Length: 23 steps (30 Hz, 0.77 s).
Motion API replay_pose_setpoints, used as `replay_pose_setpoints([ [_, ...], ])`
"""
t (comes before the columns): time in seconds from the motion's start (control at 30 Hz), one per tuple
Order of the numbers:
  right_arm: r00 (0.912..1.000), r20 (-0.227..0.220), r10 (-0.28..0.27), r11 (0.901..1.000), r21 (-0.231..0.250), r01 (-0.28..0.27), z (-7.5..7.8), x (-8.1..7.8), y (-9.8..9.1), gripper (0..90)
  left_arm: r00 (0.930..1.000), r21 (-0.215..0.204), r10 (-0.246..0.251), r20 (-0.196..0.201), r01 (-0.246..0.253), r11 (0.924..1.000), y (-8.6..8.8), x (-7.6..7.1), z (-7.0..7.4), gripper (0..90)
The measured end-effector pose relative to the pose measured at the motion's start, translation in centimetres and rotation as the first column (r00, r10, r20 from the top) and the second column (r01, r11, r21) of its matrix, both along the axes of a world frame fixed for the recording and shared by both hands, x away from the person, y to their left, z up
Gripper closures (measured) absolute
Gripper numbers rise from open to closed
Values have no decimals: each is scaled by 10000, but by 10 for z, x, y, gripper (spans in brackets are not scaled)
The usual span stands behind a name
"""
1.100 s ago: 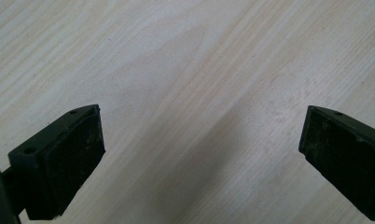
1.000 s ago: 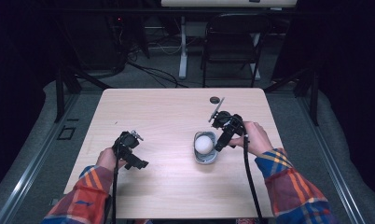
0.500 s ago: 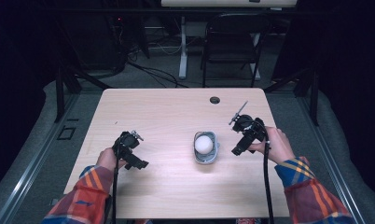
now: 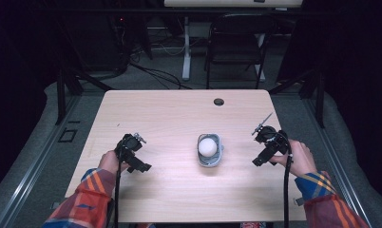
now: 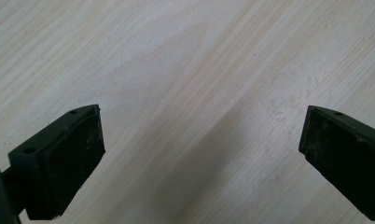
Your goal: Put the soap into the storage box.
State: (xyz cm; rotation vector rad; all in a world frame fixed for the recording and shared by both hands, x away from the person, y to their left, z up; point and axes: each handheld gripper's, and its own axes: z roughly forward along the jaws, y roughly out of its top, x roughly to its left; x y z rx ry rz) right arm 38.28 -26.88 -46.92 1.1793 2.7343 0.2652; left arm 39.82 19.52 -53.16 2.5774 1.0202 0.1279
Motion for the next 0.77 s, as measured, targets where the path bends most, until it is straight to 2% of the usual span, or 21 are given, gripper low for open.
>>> replay_pose_setpoints([
  [0.13,9992,-279,-294,9995,-130,290,-12,-4,-11,3,10000,-4,-12,-4,12,10000,0,0,0,0],
  [0.17,9988,-452,-173,9992,-372,157,-15,-4,-14,3,10000,3,-12,-4,12,10000,0,0,0,0],
  [0.23,9978,-401,-520,9985,-161,514,-24,-7,-18,3,10000,7,-10,-9,10,10000,0,0,0,0],
  [0.27,9972,-617,-431,9985,-374,408,-28,-8,-22,3,10000,6,-16,-10,16,10000,0,0,0,0],
  [0.3,9952,-964,-184,9966,-819,105,-27,-7,-24,3,10000,5,-19,-12,19,10000,0,0,0,0],
  [0.33,9960,-674,-593,9976,-402,567,-35,-11,-26,2,10000,-5,-16,-6,16,10000,0,0,0,0],
  [0.4,9943,-973,-428,9966,-742,356,-37,-12,-31,3,10000,-7,-19,-8,19,10000,0,0,0,0],
  [0.43,9946,-744,-722,9970,-336,698,-44,-15,-33,3,10000,-16,-16,-13,16,10000,0,0,0,0],
  [0.47,9919,-1205,-392,9955,-907,283,-44,-14,-35,4,10000,-3,-13,-23,13,10000,0,0,0,0],
  [0.5,9909,-590,-1212,9922,202,1226,-57,-21,-34,3,10000,-17,25,-37,-25,10000,0,0,0,0],
  [0.53,9884,-1501,-238,9923,-1241,51,-49,-14,-37,4,10000,-14,27,-37,-27,10000,1,0,0,0],
  [0.57,9877,-487,-1483,9875,460,1505,-68,-26,-34,5,10000,-13,25,-33,-25,10000,1,0,0,0],
  [0.6,9924,-900,-839,9957,-466,799,-64,-22,-36,5,10000,-17,28,-25,-28,10000,1,0,0,0],
  [0.63,9612,-2619,866,9435,-2881,-1635,-44,-4,-37,5,10000,1,-3,-10,3,10000,1,0,0,0],
  [0.67,9901,-1219,-703,9952,-758,613,-63,-20,-37,11,10000,2,-19,-9,19,10000,0,0,0,0],
  [0.7,9896,-1307,-603,9944,-944,482,-61,-18,-37,15,10000,2,-19,-8,19,10000,0,0,0,0],
  [0.73,9905,-841,-1086,9940,-225,1071,-68,-22,-36,15,10000,4,-17,-13,17,10000,1,0,0,0],
  [0.77,9925,-893,-841,9957,-456,802,-66,-21,-36,17,10000,5,-18,-19,18,10000,1,0,0,0],
])
